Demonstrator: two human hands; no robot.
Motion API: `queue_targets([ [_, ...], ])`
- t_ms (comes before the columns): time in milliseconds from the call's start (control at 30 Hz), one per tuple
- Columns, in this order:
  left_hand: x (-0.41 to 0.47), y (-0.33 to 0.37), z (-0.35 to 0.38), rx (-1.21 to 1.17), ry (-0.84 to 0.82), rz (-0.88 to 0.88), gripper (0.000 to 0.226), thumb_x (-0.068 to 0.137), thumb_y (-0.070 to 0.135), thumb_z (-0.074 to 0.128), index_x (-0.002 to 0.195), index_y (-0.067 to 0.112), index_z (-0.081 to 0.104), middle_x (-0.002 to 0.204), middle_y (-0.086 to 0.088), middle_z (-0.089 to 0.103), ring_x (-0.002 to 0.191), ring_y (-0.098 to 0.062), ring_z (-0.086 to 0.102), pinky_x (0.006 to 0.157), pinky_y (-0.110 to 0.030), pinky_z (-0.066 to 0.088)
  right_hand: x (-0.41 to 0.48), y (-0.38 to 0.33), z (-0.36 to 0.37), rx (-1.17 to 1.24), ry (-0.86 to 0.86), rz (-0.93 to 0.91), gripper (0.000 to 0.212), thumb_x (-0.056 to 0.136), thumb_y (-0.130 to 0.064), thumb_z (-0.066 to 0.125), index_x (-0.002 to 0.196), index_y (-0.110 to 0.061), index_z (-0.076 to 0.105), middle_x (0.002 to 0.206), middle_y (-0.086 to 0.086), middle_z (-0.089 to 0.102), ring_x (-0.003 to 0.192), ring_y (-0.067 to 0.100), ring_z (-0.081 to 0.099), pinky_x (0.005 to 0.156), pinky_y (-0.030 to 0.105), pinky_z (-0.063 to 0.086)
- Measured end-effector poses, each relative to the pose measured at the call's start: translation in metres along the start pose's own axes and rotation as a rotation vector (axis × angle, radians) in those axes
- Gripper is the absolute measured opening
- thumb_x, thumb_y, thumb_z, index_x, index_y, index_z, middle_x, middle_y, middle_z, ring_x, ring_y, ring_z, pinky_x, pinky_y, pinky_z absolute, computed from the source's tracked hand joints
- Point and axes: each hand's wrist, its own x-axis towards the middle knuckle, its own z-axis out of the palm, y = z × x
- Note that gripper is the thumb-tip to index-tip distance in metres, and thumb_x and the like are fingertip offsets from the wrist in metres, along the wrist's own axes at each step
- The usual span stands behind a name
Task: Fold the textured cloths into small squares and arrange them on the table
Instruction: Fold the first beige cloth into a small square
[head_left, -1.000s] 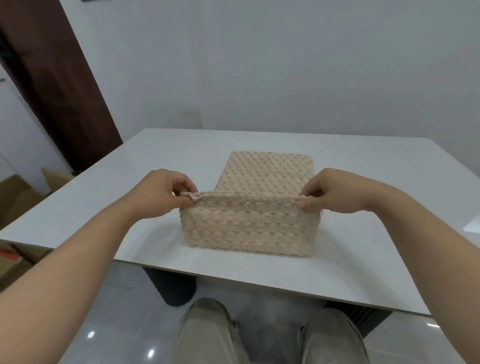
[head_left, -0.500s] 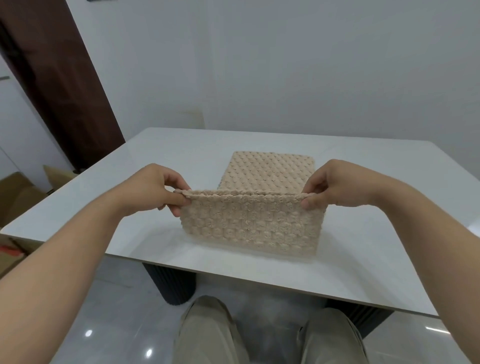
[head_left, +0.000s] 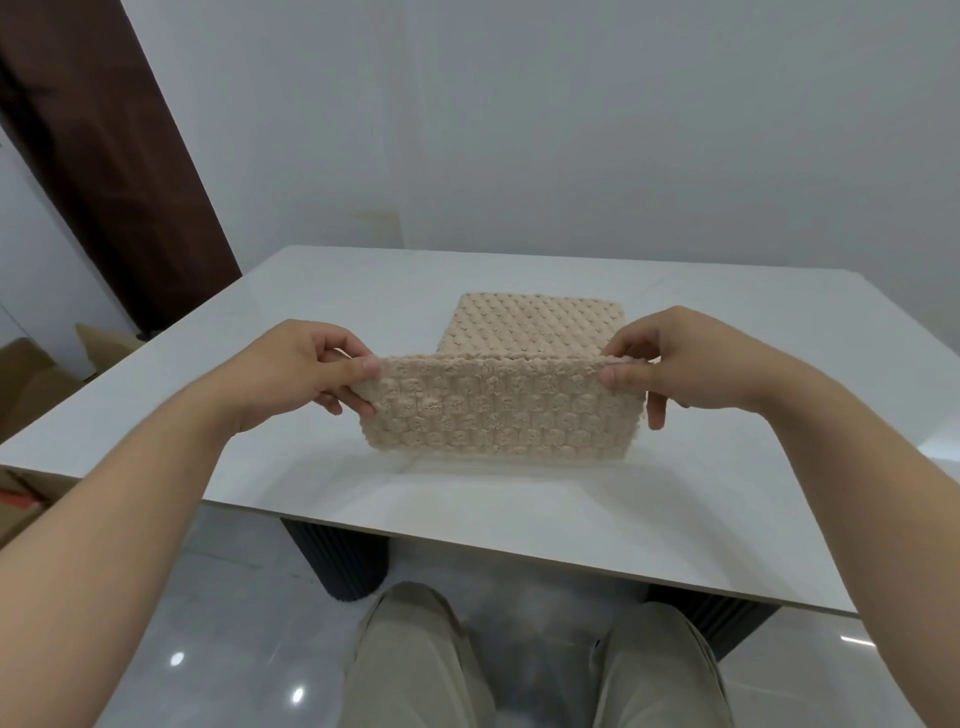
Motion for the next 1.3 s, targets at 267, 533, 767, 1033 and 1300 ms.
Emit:
queue_targets([
  [267,0.009,0.013,0.021,0.046,-0.052,-0.028,0.024,0.09,0.024,0.073,0.093,0.0,0.07,0.069,-0.02,0.069,0.054,-0.024,0.068,0.049,-0.027,0.043,-0.01,0.022,-0.012,0.024,-0.005,0.081,0.009,0.097,-0.027,0.067,0.094,-0.02,0.072,0.078,0.001,0.073,0.057,0.026,0.073,0.05,0.029,0.046],
  [533,0.028,0.078,0.101,-0.142,-0.079,0.186,0.019,0.089,0.018,0.074,0.095,0.001,0.068,0.082,-0.012,0.078,0.08,-0.026,0.078,0.058,-0.024,0.055,-0.044,0.083,-0.062,0.169,0.37,0.15,0.014,0.1,-0.01,0.056,0.1,-0.013,0.07,0.093,0.009,0.075,0.08,0.02,0.077,0.078,0.044,0.063],
  [767,0.048,0.106,0.225,0.087,0.047,0.52,0.006,0.088,0.03,0.079,0.092,0.025,0.077,0.1,0.018,0.074,0.085,0.0,0.069,0.083,-0.02,0.054,-0.11,0.155,-0.069,0.106,0.796,0.319,0.024,0.092,-0.012,0.053,0.097,-0.027,0.072,0.083,-0.011,0.065,0.07,0.005,0.056,0.063,0.023,0.043],
  [1033,0.057,0.057,0.313,0.465,-0.126,0.764,0.022,0.093,0.028,0.072,0.113,0.018,0.073,0.113,0.005,0.07,0.099,-0.008,0.063,0.093,-0.028,0.051,-0.182,0.226,-0.014,-0.175,0.512,0.516,0.024,0.094,-0.019,0.059,0.112,-0.026,0.073,0.112,-0.004,0.074,0.108,0.017,0.065,0.09,0.026,0.046],
  [1300,0.059,0.046,0.313,0.558,-0.039,0.874,0.016,0.088,0.017,0.078,0.103,0.01,0.081,0.115,-0.007,0.074,0.102,-0.027,0.071,0.095,-0.037,0.055,-0.198,0.239,0.019,-0.292,0.606,0.448,0.015,0.096,-0.02,0.063,0.108,-0.015,0.069,0.097,0.005,0.076,0.09,0.03,0.068,0.08,0.042,0.055],
])
